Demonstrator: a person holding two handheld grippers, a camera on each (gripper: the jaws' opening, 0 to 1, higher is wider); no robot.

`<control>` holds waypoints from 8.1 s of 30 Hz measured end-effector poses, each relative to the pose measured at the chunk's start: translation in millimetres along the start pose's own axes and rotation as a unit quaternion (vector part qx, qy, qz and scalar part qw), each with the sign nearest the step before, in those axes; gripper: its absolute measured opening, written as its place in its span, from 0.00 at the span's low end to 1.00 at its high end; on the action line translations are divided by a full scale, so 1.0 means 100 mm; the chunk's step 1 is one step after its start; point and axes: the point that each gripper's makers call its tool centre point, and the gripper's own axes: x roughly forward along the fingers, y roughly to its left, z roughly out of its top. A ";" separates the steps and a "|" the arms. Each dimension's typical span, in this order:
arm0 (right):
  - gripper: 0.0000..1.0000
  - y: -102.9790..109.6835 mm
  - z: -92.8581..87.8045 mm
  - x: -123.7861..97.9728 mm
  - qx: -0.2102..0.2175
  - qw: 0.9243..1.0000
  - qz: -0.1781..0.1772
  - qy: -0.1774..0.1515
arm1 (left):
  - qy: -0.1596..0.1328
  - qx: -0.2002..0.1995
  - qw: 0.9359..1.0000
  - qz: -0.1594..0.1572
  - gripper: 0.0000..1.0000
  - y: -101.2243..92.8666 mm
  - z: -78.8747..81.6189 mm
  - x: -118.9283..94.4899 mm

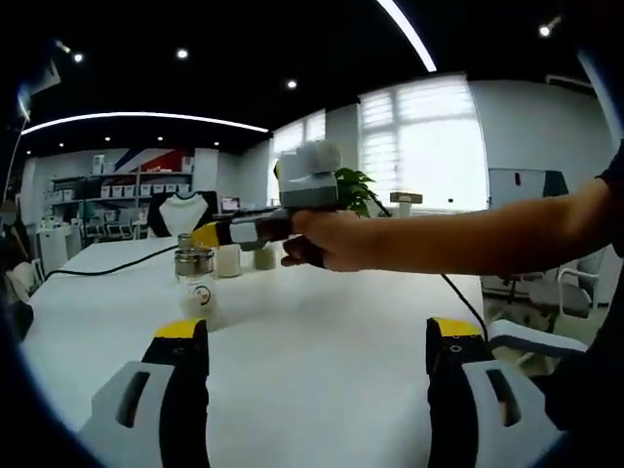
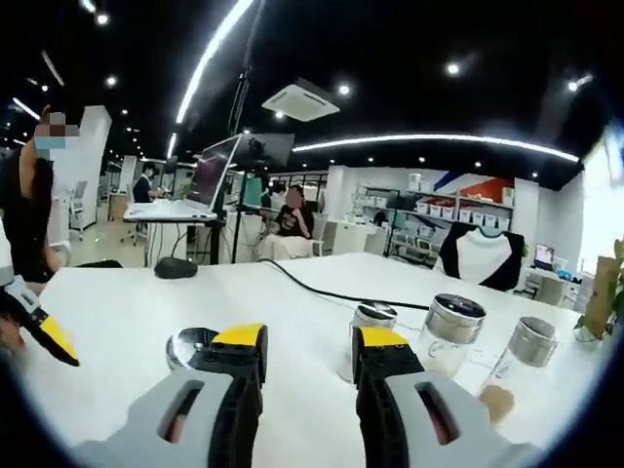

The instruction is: Rotate the seasoning bottle until the label or dispensing opening points toward the visible target arrow and the bottle remains upright within the marked orientation range

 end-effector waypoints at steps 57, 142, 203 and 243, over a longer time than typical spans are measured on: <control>0.28 -0.50 0.02 0.45 0.046 0.993 -0.095 -0.047 | 0.001 -0.013 1.000 -0.021 0.94 -0.13 -0.02 0.10; 0.29 1.51 0.29 -2.09 0.065 0.977 0.174 -0.103 | -0.051 0.011 0.996 -0.072 0.36 -0.50 0.07 0.15; 0.30 1.61 -0.06 -2.06 0.098 0.986 0.107 -0.082 | -0.012 0.004 0.998 -0.060 0.36 -0.49 0.00 0.15; 0.31 1.75 0.12 -2.26 0.147 0.961 0.195 -0.126 | -0.034 0.044 0.988 -0.141 0.37 -0.76 0.11 0.05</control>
